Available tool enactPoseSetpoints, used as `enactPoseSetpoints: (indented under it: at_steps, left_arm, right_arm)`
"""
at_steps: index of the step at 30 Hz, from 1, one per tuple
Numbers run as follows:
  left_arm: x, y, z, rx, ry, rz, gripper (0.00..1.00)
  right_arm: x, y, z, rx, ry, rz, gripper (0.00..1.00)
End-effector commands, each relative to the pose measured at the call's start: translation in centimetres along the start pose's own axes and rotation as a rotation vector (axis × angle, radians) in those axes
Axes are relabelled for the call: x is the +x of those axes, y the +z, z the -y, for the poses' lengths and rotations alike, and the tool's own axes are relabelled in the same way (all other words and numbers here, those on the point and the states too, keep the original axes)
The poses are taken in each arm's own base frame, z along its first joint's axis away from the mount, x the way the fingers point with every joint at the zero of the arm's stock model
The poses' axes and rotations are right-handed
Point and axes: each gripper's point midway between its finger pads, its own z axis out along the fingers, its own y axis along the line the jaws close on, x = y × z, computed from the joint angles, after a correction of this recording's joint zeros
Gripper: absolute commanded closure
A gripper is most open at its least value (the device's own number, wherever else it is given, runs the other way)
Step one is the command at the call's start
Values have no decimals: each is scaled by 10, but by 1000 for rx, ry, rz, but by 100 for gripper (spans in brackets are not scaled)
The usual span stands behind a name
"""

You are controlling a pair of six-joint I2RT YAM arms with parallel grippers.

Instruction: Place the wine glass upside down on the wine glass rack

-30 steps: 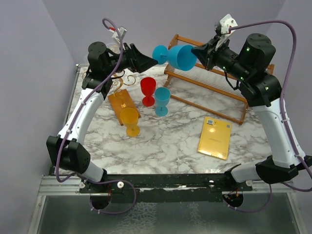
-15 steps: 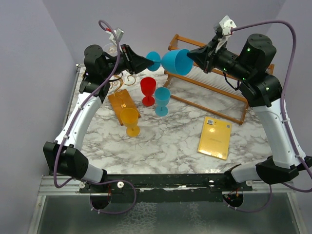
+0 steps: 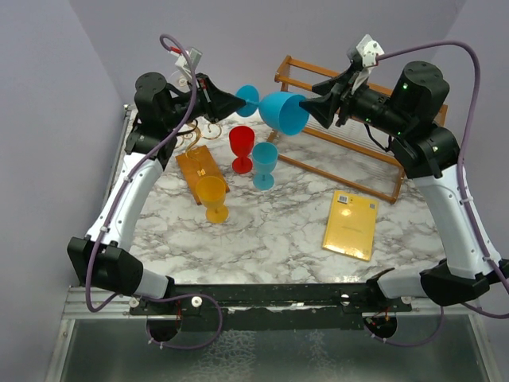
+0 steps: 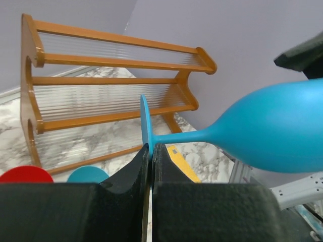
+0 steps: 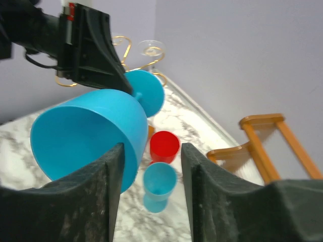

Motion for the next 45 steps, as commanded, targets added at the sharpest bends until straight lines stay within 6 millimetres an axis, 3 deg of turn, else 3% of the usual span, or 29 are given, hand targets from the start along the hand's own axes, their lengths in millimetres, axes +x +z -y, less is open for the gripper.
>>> enactPoseSetpoints:
  at_steps: [1, 4, 6, 8, 13, 17, 24, 28, 34, 40, 45]
  left_arm:
    - [-34, -20, 13, -74, 174, 60, 100]
    - [-48, -33, 9, -144, 249, 71, 100]
    - [-60, -43, 7, -196, 317, 81, 100]
    - [-72, -54, 7, -254, 385, 89, 100]
    - [-103, -85, 1, -441, 573, 108, 100]
    - [-121, -111, 2, -559, 742, 89, 100]
    - [-152, -163, 15, -746, 997, 41, 100]
    - [-167, -196, 22, -878, 1062, 38, 100]
    - [-172, -235, 28, -1019, 1168, -55, 100]
    - [-171, -267, 40, -1106, 1227, -127, 100]
    - [-150, -294, 40, -1161, 1245, -253, 100]
  right_arm:
    - [-20, -13, 0, 9, -81, 57, 40]
    - [-20, -20, 6, 50, -124, 45, 23]
    - [-19, -25, 11, 84, -156, 30, 6]
    - [-19, -32, 15, 117, -192, 19, 1]
    - [-11, -46, 20, 159, -270, -21, 0]
    - [5, -45, 15, 107, -331, -69, 0]
    - [64, -28, -7, -100, -391, -168, 0]
    - [109, -10, -16, -176, -301, -197, 0]
    - [170, 4, -36, -284, -199, -213, 0]
    - [197, 7, -29, -230, -166, -240, 0]
    - [205, 6, -25, -203, -157, -263, 0]
